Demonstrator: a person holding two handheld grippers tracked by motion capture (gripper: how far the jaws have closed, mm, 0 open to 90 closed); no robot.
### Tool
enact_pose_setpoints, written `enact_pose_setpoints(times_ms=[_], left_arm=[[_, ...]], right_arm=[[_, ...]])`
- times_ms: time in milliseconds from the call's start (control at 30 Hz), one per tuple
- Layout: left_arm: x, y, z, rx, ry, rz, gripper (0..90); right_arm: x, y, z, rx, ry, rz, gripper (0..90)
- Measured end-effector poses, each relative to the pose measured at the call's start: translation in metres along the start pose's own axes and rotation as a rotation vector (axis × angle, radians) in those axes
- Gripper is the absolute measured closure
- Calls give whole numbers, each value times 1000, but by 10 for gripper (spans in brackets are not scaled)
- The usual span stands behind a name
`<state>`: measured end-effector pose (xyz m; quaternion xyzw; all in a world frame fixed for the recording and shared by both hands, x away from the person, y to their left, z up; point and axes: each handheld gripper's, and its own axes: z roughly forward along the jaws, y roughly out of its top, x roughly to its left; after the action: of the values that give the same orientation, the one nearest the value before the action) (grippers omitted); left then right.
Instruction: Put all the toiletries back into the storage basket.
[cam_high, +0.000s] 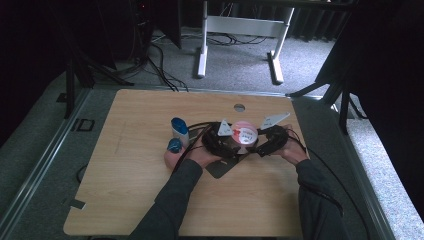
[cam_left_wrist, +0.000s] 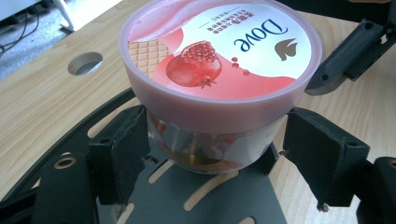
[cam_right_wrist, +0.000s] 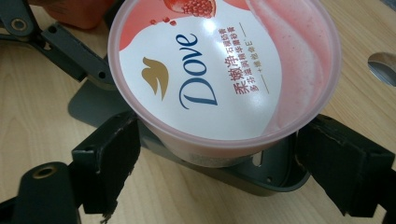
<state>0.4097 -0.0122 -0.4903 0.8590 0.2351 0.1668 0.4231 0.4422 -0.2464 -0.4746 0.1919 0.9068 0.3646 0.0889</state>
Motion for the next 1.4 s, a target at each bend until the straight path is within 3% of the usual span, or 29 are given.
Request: enact_pose_setpoints(times_ms=[267,867,1267,1400], left_arm=[[4,-3,9,6,23,-20,249],[5,-11,31,56,23,-63,258],[3,-16,40,97,17,-77,262],[5,-17,39,106,0,-98,302]], right_arm=[[-6,4,8,41,-29,-10,145],[-13,-9,24,79,-56,42,145],[-11,-14,33,125,-70,44,144],[-11,-13,33,147,-72,48,155]])
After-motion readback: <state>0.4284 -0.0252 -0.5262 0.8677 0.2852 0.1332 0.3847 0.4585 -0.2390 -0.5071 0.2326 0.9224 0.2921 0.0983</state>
